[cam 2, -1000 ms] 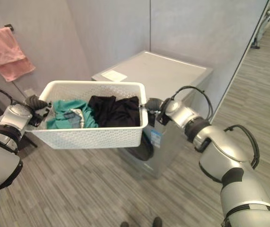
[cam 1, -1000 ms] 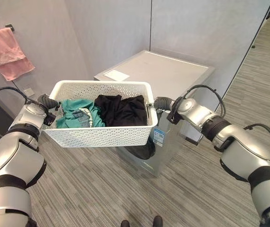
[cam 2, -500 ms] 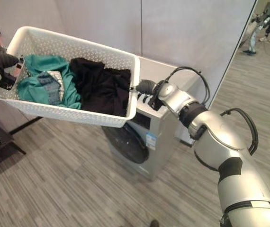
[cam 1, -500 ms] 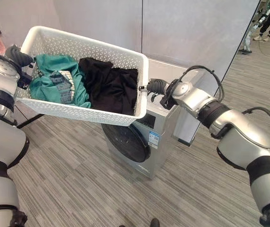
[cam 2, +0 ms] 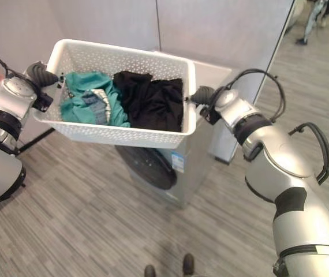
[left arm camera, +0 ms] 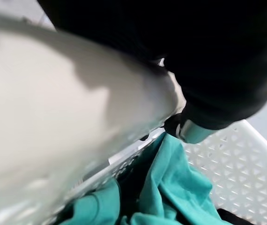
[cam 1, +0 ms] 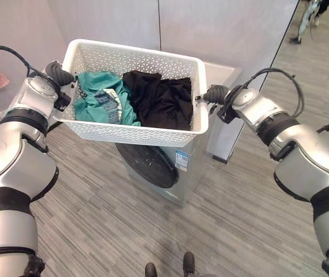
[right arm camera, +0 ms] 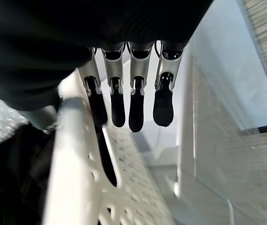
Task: Grab the laundry basket,head to the washer,open it,put in the laundry and shut it.
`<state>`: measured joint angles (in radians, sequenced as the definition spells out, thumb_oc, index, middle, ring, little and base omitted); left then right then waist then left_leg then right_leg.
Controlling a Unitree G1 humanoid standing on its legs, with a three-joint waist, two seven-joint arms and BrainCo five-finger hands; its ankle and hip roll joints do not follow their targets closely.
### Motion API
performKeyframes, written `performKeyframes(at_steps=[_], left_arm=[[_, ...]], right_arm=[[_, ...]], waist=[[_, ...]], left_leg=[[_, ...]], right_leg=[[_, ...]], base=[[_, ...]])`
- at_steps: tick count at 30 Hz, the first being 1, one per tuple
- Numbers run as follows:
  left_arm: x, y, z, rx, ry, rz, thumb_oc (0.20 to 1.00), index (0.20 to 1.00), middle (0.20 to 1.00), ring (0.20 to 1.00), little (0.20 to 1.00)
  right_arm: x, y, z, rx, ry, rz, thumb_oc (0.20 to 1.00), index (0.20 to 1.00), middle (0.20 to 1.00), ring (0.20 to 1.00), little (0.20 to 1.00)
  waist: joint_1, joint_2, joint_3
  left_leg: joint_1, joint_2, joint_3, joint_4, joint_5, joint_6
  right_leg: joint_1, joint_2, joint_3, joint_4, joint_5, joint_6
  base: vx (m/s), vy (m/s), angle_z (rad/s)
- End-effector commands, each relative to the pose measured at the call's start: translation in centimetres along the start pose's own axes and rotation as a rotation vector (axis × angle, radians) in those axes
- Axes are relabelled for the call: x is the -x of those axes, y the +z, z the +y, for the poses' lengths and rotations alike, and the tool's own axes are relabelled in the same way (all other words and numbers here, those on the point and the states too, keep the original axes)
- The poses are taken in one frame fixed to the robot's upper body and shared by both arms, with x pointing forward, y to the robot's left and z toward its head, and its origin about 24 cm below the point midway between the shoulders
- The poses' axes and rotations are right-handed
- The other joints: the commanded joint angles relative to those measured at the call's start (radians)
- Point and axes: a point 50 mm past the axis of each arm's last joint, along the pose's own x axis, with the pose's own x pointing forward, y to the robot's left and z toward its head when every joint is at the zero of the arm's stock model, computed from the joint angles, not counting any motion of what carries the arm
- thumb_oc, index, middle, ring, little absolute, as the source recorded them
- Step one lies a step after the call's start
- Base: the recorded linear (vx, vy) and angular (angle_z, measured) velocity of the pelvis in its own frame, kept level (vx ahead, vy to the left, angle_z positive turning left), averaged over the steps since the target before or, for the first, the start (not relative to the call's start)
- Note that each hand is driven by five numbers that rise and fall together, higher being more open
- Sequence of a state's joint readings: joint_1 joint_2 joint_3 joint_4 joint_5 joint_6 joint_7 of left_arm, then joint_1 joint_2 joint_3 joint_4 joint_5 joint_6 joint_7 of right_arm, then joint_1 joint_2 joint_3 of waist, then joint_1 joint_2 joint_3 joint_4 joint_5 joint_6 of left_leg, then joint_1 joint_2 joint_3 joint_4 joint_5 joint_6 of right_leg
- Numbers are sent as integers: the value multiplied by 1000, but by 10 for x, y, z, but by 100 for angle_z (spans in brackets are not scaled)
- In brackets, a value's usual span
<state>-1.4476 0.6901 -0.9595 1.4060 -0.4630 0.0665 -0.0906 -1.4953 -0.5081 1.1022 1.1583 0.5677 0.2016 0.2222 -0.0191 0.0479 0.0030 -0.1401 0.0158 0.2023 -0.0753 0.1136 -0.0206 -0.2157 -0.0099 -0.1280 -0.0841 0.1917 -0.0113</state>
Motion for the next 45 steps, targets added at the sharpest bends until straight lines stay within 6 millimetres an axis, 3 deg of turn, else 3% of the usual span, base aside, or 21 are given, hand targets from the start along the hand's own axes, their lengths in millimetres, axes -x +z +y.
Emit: performKeyframes(at_steps=[1,7,12,14,20,24,26,28,30,32,35,37,38,39,40,41,42,43,44,45], left_arm=[[24,116,44,-37,123,-388,200,200,200,200,200],[23,99,59,-25,168,-344,200,200,200,200,200],[22,100,54,-39,153,-346,200,200,200,200,200],[22,102,52,-41,145,-353,200,200,200,200,200],[18,91,45,-45,115,-327,200,200,200,200,200],[16,83,39,-42,89,-316,200,200,200,200,200],[16,86,35,-47,71,-334,200,200,200,200,200],[19,102,30,-34,58,-394,200,200,200,200,200],[19,100,35,-37,71,-368,200,200,200,200,200],[17,90,37,-30,69,-344,200,200,200,200,200],[13,74,31,-24,48,-315,200,200,200,200,200],[13,74,30,-32,40,-307,200,200,200,200,200],[11,71,21,-25,16,-329,200,200,200,200,200],[10,68,18,4,15,-329,200,200,200,200,200],[10,68,18,3,15,-329,200,200,200,200,200],[9,66,10,37,3,-334,200,200,200,200,200],[9,66,10,53,0,-336,200,200,200,200,200],[9,66,10,53,-1,-337,200,200,200,200,200],[9,67,7,68,-5,-341,200,200,200,200,200],[8,72,0,75,-18,-352,200,200,200,200,200]], right_arm=[[43,134,-54,81,-191,-373,200,200,200,200,200],[36,121,-49,-27,-154,-386,200,200,200,200,200],[31,116,-41,-29,-135,-374,200,200,200,200,200],[29,114,-38,-22,-127,-372,200,200,200,200,200],[25,113,-22,-7,-59,-392,200,200,200,200,200],[27,105,-26,17,-38,-385,200,200,200,200,200],[30,102,-31,33,-39,-388,200,200,200,200,200],[38,105,-45,16,-69,-416,200,200,200,200,200],[36,97,-48,-1,-90,-395,200,200,200,200,200],[33,86,-49,-9,-88,-365,200,200,200,200,200],[35,74,-60,7,-117,-326,200,200,200,200,200],[40,75,-66,21,-138,-325,200,200,200,200,200],[45,74,-72,62,-138,-323,200,200,200,200,200],[48,76,-74,48,-135,-348,200,200,200,200,200],[48,76,-74,48,-135,-348,200,200,200,200,200],[48,75,-71,45,-120,-370,200,200,200,200,200],[47,66,-72,53,-127,-337,200,200,200,200,200],[47,65,-72,53,-127,-337,200,200,200,200,200],[48,65,-74,54,-134,-338,200,200,200,200,200],[49,63,-76,61,-141,-341,200,200,200,200,200]], waist=[[0,-14,92],[-16,-19,111],[-32,-10,116],[-43,-5,120],[-67,18,139],[-76,32,147],[-75,45,154],[-99,49,163],[-100,33,162],[-111,28,155],[-139,35,150],[-139,32,139],[-154,33,142],[-160,35,148],[-163,31,145],[-159,14,159],[-149,2,166],[-147,4,167],[-152,-2,166],[-140,-6,170]], left_leg=[[44,33,-39,-10,-27,-52],[70,26,-16,-1,-48,-39],[83,8,-8,20,-77,-23],[81,-14,-2,70,-118,-5],[78,-47,15,133,-158,16],[92,-76,21,142,-179,34],[97,-71,16,138,-179,41],[112,-85,-18,116,-173,38],[157,-111,-6,68,-172,26],[207,-124,-20,83,-188,17],[288,-123,-69,148,-222,-1],[292,-127,-76,195,-215,-10],[254,-118,-72,383,-179,-55],[219,-96,-72,482,-106,-105],[215,-101,-75,480,-102,-104],[161,-80,-78,651,-4,-155],[113,-41,-62,702,37,-159],[113,-39,-61,705,35,-159],[94,2,-21,681,42,-150],[42,74,39,611,-9,-122]], right_leg=[[72,-107,50,-1,-61,171],[75,-108,78,30,-76,165],[68,-116,91,81,-101,171],[60,-131,107,120,-112,180],[30,-155,143,216,-119,200],[32,-170,162,248,-116,203],[18,-128,141,345,-170,198],[-41,-15,187,395,-190,186],[-91,-9,28,249,-125,156],[-148,5,-49,168,-59,155],[-135,-12,-104,125,-26,151],[-107,-15,-130,126,-33,138],[-64,4,-96,142,-45,105],[-26,7,-103,143,-61,84],[-29,2,-105,142,-60,84],[22,3,-96,138,-85,55],[58,13,-83,131,-113,36],[58,15,-82,131,-113,36],[72,14,-88,129,-123,33],[108,11,-94,128,-155,33]], base=[[-37,27,-11],[45,53,-13],[38,99,-13],[47,146,-5],[40,150,-13],[105,172,-1],[85,130,-10],[103,33,11],[243,-9,28],[352,-88,-5],[395,-105,24],[282,-148,55],[299,-210,52],[292,-213,54],[239,-165,77],[252,-216,72],[261,-212,40],[198,-175,-13],[220,-116,-24],[216,-115,0]])
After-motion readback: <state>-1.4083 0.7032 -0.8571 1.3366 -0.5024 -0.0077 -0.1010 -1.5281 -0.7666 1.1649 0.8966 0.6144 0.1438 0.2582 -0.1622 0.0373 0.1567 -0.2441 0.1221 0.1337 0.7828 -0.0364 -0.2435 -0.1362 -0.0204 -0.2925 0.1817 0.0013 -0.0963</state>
